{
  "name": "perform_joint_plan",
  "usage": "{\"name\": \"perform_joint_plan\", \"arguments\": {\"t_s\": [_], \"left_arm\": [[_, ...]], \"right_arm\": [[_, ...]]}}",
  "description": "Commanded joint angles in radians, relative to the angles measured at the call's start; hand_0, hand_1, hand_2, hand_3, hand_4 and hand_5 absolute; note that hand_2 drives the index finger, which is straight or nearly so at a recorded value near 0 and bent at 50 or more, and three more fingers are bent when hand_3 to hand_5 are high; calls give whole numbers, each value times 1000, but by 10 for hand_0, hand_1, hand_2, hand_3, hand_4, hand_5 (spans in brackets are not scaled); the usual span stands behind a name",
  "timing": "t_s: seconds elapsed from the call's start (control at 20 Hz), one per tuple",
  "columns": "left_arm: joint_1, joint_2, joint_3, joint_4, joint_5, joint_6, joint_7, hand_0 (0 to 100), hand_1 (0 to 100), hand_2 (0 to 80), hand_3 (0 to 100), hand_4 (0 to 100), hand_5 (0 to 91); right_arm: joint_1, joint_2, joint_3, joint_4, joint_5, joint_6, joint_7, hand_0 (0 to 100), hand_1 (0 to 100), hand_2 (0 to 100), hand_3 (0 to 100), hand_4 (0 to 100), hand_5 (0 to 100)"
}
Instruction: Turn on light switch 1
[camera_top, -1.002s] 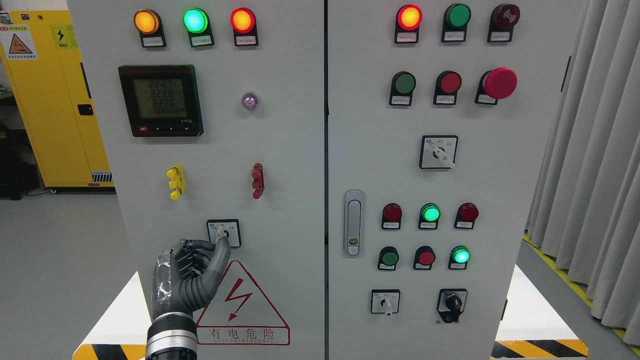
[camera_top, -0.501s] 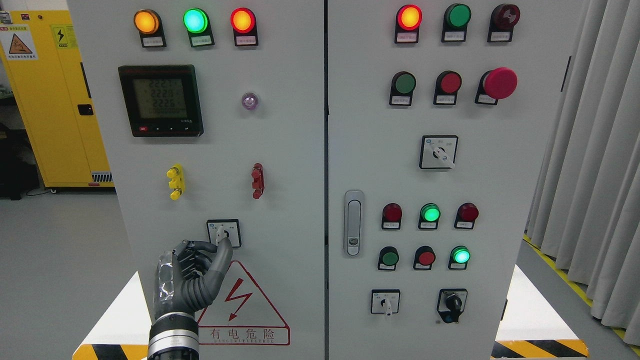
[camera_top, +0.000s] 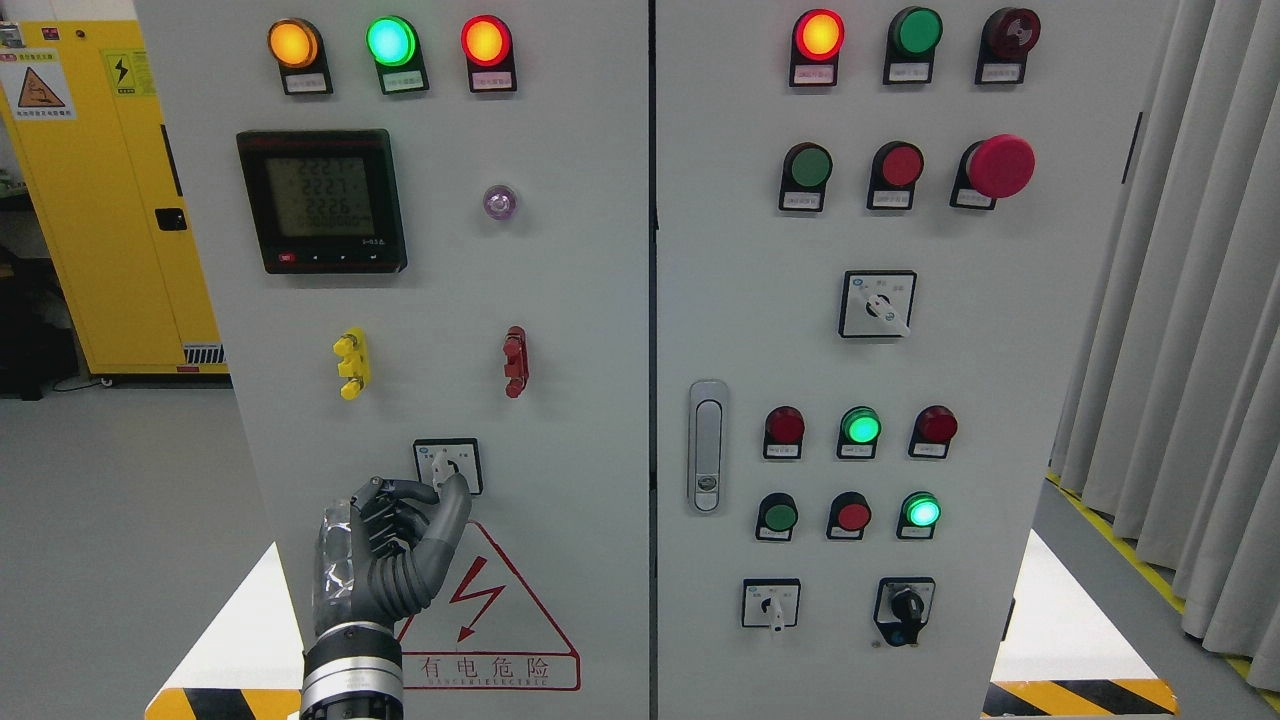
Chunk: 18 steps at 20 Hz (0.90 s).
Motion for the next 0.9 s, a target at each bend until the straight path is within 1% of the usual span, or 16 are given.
{"name": "perform_joint_plan", "arguments": {"t_s": [0.0,0.3,0.85], "left_arm": [[-1,0,-5,3,-3,1,7,292,631,609,908,897,868],[-1,0,-5,4,-3,-1,9,300,598,610,909,898,869],[-13,0,-6,9,-3,14,9,303,597,610,910,898,871]], "right_arm": [[0,0,0,0,0,0,1,0,500,40,0,0,0],[0,0,0,0,0,0,-1,0,500,40,0,0,0],[0,0,0,0,0,0,1,0,500,40,0,0,0]]}}
